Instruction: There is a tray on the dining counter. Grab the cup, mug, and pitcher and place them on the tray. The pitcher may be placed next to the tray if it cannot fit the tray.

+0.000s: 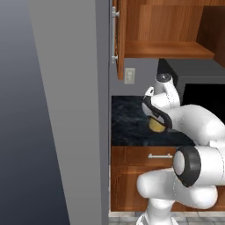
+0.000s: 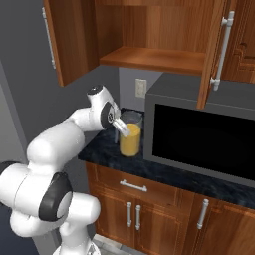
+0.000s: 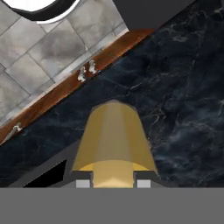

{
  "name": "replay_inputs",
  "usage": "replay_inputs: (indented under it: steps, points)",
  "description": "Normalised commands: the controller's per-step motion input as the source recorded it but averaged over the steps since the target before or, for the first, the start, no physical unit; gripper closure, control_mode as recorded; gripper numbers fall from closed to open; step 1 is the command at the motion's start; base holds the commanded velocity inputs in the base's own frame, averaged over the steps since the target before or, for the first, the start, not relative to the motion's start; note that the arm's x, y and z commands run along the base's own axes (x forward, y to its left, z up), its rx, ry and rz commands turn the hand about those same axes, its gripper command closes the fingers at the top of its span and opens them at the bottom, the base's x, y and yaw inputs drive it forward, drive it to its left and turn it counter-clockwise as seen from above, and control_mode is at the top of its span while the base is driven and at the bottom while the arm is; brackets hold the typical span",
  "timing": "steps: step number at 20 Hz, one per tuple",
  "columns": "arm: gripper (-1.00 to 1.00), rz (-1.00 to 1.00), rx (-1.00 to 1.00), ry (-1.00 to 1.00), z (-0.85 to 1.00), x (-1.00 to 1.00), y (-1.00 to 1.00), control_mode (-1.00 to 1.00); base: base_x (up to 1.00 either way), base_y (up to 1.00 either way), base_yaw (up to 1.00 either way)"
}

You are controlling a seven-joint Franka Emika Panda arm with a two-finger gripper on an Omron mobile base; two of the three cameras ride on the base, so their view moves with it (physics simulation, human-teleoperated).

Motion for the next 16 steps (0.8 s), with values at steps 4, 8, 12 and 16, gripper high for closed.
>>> replay_inputs:
  steps: [4, 8, 12, 16]
  points:
    - [1.00, 0.00, 0.00, -0.25, 0.51, -1.00, -0.16, -1.00, 0.00, 0.00, 0.00]
    - [1.00, 0.00, -0.03, -0.05, 0.85, -0.90, -0.05, -1.00, 0.00, 0.00, 0.00]
    - [1.00, 0.00, -0.05, 0.01, 1.00, -0.55, 0.00, -1.00, 0.00, 0.00, 0.00]
    - [1.00, 0.00, -0.05, 0.10, 1.00, -0.41, 0.00, -1.00, 0.00, 0.00, 0.00]
